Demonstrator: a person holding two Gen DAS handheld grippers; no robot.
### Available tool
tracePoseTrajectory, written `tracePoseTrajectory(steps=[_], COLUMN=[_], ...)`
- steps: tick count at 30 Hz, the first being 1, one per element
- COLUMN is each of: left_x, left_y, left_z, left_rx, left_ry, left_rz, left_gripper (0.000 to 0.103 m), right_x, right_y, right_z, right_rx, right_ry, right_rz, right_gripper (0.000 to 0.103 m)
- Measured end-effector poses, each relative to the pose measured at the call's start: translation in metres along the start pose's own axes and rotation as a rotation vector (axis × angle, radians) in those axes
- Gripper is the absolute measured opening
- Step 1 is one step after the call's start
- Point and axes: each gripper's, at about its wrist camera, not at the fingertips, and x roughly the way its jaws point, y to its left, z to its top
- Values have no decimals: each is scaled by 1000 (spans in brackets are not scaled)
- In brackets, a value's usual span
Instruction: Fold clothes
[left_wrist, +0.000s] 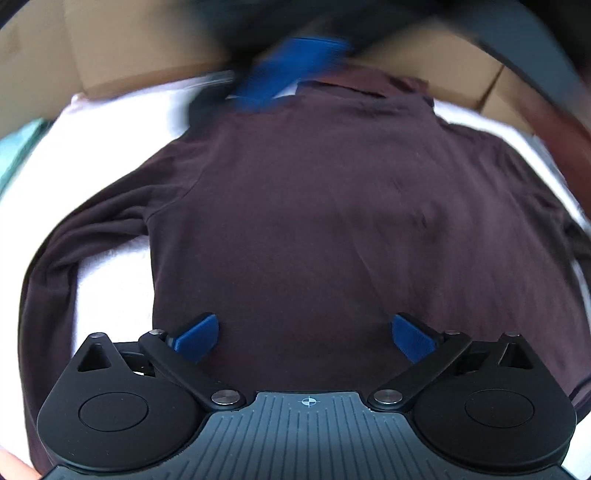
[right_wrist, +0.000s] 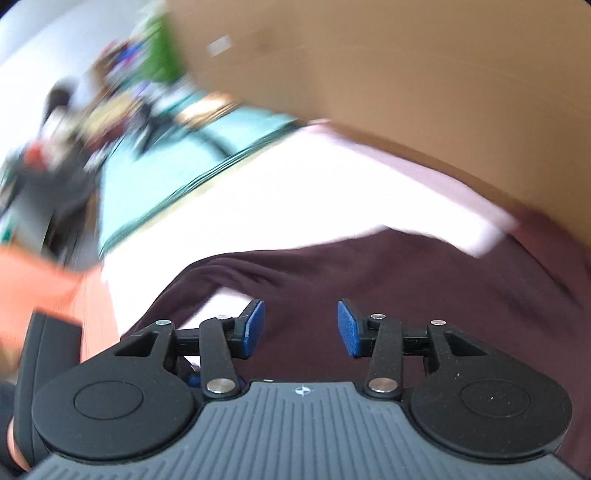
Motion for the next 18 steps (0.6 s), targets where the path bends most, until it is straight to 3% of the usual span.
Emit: tracePoseTrajectory(steps=[3,8,14,18], left_x=[0,-5,-7,-4], left_y=[0,18,33,25], left_z=[2,5,5,7], left_rx=[-3,-68,-113,-68], left_ry=[6,12,9,21], left_rz=[6,-61,-52,-19], left_gripper=[103,103,103,103], right_x=[36,79,117,142], right_y=[20,57,87,99], right_z=[26,46,50,43], right_rx=[-166,-415,-651,-751], right_ry=[82,170,236,283], right_rz=[58,124,148,148], right_gripper=[49,49,53,51])
